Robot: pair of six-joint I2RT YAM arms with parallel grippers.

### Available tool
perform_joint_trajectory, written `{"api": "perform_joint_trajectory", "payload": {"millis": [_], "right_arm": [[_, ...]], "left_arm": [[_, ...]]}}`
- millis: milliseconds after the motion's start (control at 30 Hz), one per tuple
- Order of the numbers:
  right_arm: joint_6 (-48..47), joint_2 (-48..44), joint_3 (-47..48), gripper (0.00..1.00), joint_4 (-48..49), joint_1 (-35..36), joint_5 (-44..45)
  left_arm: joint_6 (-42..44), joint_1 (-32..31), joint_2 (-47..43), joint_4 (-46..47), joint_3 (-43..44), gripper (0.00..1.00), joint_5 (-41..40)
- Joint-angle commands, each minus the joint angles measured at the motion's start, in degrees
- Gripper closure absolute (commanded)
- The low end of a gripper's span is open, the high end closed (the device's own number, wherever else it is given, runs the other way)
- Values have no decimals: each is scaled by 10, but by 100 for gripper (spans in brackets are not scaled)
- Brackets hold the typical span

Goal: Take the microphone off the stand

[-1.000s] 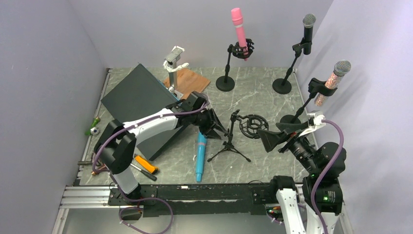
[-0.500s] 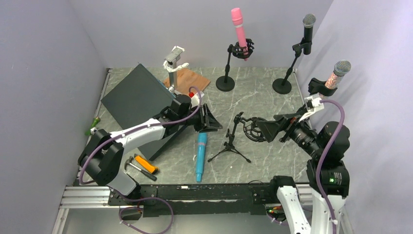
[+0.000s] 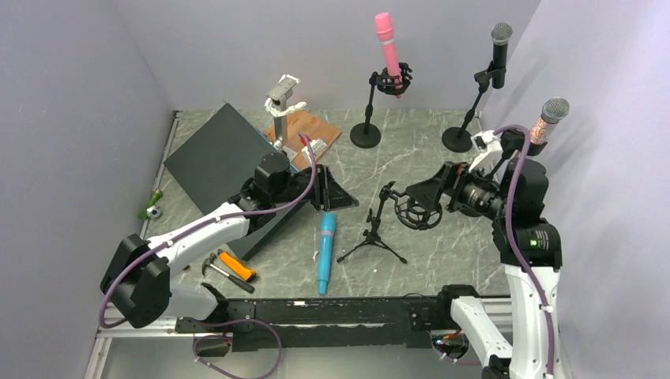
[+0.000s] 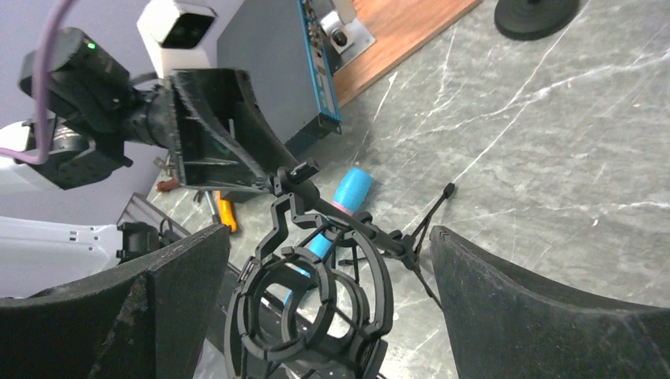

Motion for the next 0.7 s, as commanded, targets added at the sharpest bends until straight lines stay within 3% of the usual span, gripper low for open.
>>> {"api": "perform_joint_trajectory", "payload": {"millis": [0, 167, 400, 667], "right_arm": [[24, 10, -12, 1, 57, 62, 13], [43, 18, -26, 0, 83, 132, 93], [43, 6, -38, 0, 100, 135, 105], [37, -9, -38, 0, 95, 134, 132]], "left_arm": [[25, -4, -13, 46, 60, 48, 78], [16, -12, 7, 6, 145, 45, 83], [54, -34, 82, -98, 258, 44, 79], [73, -57, 124, -129, 295, 48, 86]]}}
